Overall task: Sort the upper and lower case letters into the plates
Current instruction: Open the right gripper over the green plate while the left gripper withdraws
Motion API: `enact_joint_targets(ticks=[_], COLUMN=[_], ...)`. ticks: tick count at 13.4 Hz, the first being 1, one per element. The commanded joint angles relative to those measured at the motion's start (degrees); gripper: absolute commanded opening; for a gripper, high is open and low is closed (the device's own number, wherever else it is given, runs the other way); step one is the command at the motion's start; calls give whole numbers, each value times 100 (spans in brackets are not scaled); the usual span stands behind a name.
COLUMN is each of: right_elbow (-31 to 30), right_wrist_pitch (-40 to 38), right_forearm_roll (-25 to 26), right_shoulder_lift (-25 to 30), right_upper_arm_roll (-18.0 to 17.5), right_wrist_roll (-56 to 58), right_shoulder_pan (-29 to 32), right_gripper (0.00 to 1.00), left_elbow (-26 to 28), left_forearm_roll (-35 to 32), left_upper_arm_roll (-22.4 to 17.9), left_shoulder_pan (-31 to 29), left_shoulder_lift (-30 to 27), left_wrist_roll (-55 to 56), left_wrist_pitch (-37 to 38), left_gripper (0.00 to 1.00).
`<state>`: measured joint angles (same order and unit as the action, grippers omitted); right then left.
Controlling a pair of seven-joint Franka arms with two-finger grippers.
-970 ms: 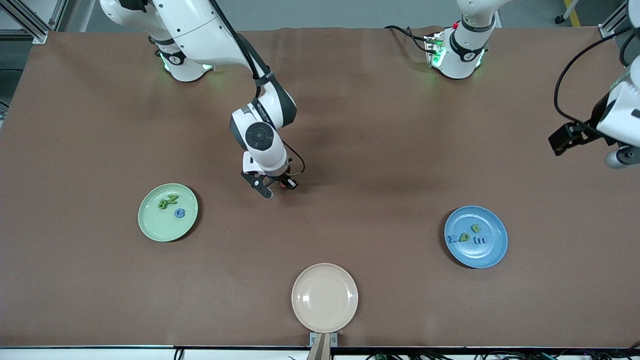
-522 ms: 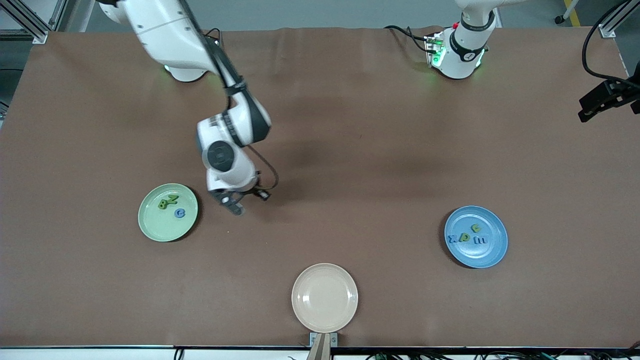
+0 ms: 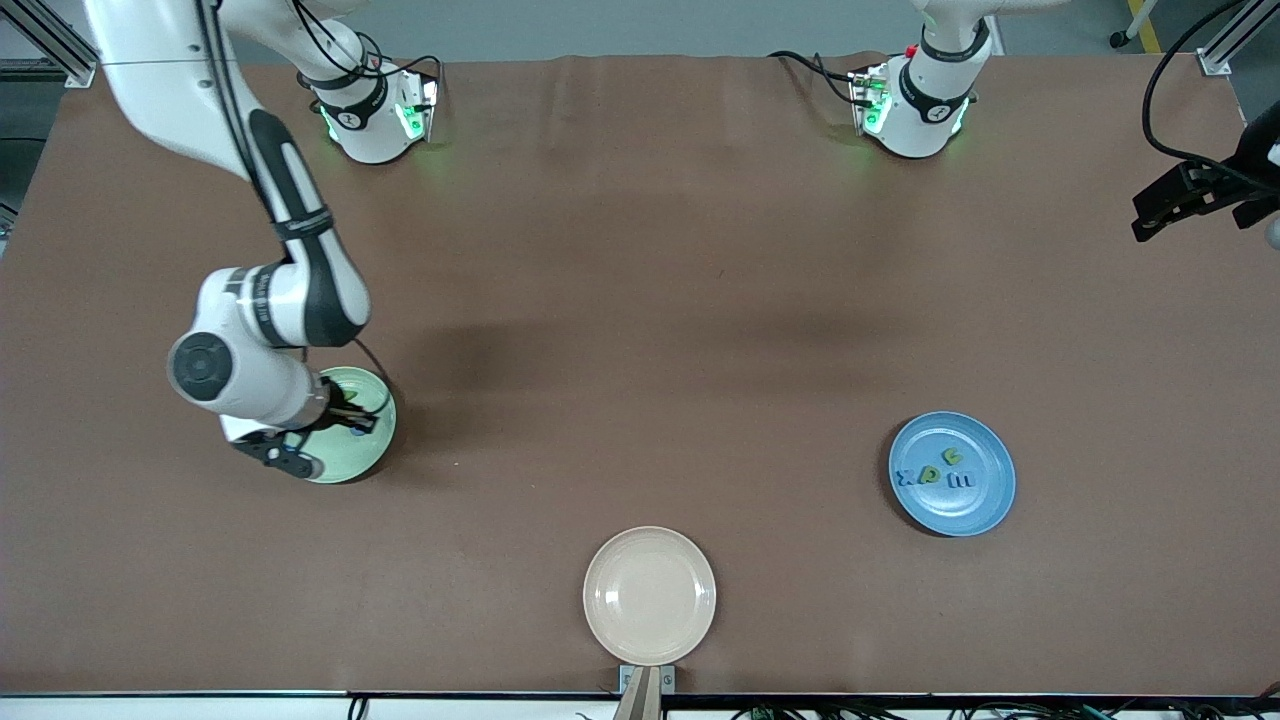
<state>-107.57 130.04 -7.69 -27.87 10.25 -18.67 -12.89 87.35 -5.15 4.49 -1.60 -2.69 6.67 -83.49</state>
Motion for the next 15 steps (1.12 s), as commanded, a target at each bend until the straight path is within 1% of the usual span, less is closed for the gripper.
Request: enact_joint_targets(ticks=[1, 5, 6, 7, 8, 9, 11, 13, 15], right_elbow=[-124, -72, -54, -54, -54, -54, -54, -54, -2], right_wrist_pitch=[363, 549, 618, 654, 654, 620, 593, 506, -63], right_forearm_roll=[101, 93, 93, 84, 84, 84, 93, 101, 101], right_shoulder_lift=[-139, -420, -473, -509, -509, -500, -448, -203, 244], right_upper_arm_roll=[-93, -93, -93, -93, -93, -93, -93, -93, -67], right_wrist_roll=[530, 566, 566, 557, 557, 548, 583, 1125, 1855], right_shoulder_pan=[348, 446, 446, 446, 446, 446, 419, 419, 541], right_gripper=[1, 2, 5, 27, 73, 100, 100, 100, 100], left_elbow=[168, 177, 177, 186, 186, 186, 186, 186, 186], left_forearm_roll=[93, 102, 93, 102, 102, 102, 102, 102, 102], left_upper_arm_roll=[-36, 25, 26, 26, 26, 26, 26, 34, 26], left_shoulder_pan=[46, 37, 37, 37, 37, 37, 37, 46, 46], left_shoulder_lift=[-170, -179, -170, -179, -188, -188, -188, -188, -188], left_wrist_roll=[-113, -113, -113, -113, -113, -113, -113, -113, -113], left_wrist_pitch=[-115, -115, -115, -115, -106, -106, -106, -106, -106], left_gripper=[100, 100, 100, 100, 100, 100, 100, 100, 100])
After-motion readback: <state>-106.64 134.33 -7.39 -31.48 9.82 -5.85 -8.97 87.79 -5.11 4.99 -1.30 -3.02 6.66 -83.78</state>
